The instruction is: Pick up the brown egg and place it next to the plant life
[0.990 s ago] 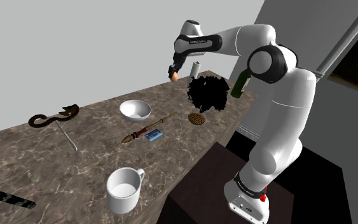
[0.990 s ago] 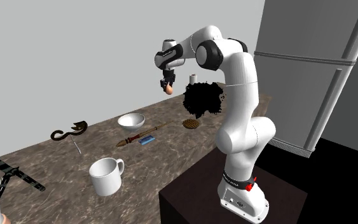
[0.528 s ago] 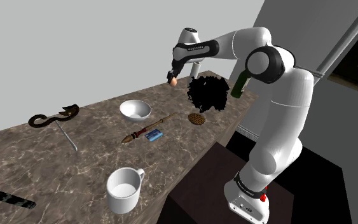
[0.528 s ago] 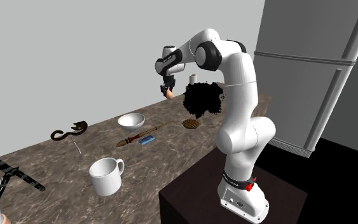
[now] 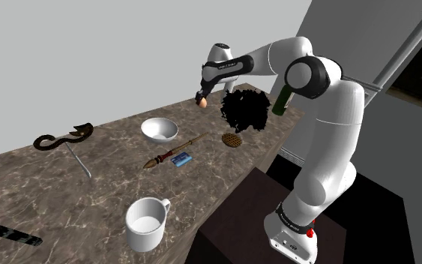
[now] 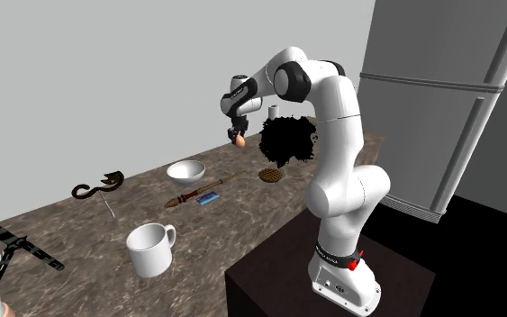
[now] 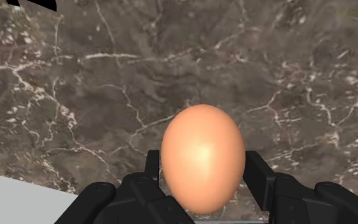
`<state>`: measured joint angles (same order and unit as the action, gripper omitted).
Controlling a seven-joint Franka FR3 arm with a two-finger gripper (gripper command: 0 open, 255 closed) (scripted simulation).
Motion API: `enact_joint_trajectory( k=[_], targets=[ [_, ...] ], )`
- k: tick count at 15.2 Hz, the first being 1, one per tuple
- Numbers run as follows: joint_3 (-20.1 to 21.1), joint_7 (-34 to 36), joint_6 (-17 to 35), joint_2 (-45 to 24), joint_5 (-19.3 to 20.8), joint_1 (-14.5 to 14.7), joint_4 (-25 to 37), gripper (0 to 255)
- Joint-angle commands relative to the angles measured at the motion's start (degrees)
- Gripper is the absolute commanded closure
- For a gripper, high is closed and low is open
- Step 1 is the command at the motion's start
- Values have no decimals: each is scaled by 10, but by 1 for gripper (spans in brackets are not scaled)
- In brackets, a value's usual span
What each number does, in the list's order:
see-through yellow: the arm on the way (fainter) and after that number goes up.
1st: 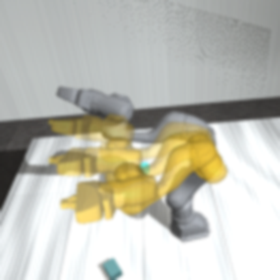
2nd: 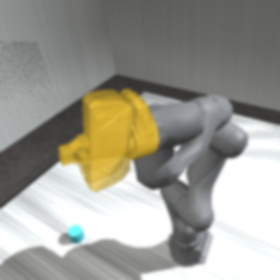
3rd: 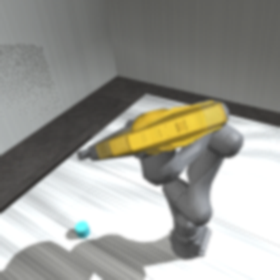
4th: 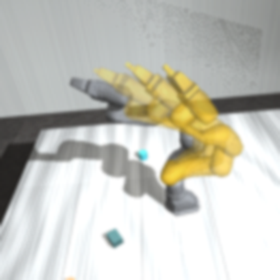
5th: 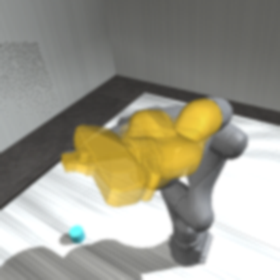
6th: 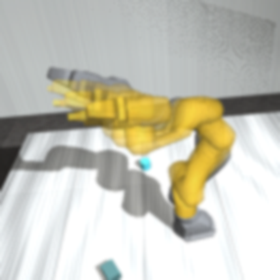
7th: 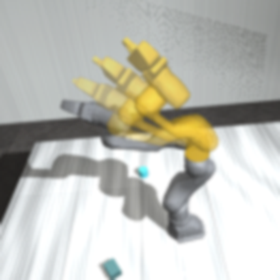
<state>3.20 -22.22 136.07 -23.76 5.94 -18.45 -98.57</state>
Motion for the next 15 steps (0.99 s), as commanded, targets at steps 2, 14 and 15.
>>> enact_joint_trajectory(
  k=[2, 14, 15],
  targets=[
    [-1, 1, 19, -10, 2, 0, -9, 255],
    [-2, 3, 32, -18, 3, 0, -14, 0],
    [-2, 3, 32, -18, 3, 0, -14, 0]
  ],
)
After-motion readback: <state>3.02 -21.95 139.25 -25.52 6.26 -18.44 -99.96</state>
